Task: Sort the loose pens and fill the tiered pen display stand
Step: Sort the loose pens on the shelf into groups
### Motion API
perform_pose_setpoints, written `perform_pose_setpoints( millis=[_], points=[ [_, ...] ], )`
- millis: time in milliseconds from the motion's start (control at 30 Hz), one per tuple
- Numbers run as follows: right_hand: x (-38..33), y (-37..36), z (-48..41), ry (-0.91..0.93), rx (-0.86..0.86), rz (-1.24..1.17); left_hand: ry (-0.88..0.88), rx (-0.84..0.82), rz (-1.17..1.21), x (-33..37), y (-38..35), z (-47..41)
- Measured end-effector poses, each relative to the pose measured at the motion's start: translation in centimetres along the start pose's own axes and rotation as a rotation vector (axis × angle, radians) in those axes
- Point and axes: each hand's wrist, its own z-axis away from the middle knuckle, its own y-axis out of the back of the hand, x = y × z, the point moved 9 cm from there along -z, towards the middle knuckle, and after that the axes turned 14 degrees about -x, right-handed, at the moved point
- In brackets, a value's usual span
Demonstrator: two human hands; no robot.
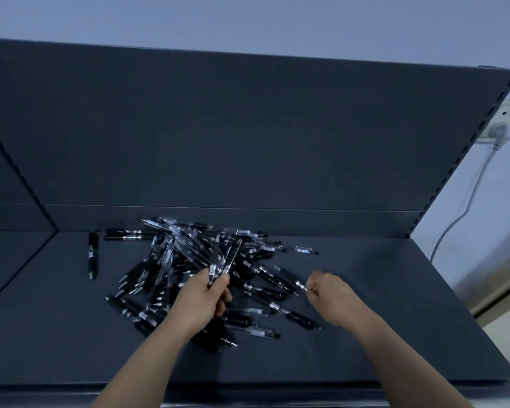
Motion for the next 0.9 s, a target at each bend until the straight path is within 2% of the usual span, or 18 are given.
perform_pose_setpoints(
  millis=[100, 200, 300, 467, 600, 800, 900],
  points=[
    [0.1, 0.0, 0.7, 0.093, 0.002, -0.162, 0.01, 0.017, 0.004, -0.4, 0.0, 0.3],
    [-0.4, -1.2, 1.5, 0.161, -0.111, -0.303, -0.01, 0.038, -0.019, -0.1, -0.2, 0.6],
    [-0.7, -2.9, 1.8, 0.144, -0.188, -0.304, -0.001, 0.067, 0.021, -0.2, -0.1, 0.9],
    [-0.6, -2.8, 1.6, 0.144, -0.157, -0.3, 0.033, 0.111, -0.001, -0.7, 0.4, 1.7],
    [-0.2, -0.5, 1.7, 0.146, -0.134, -0.296, 0.022, 0.119, 0.12, -0.9, 0.5, 1.8],
    [-0.4, 0.6, -0.3, 0.119, -0.08, -0.342, 0.073, 0.154, 0.037, -0.9, 0.9, 1.7],
    [-1.9, 0.5, -1.5, 0.135, -0.054, -0.305, 0.089, 0.158, 0.068, -1.3, 1.1, 1.2]
  ],
)
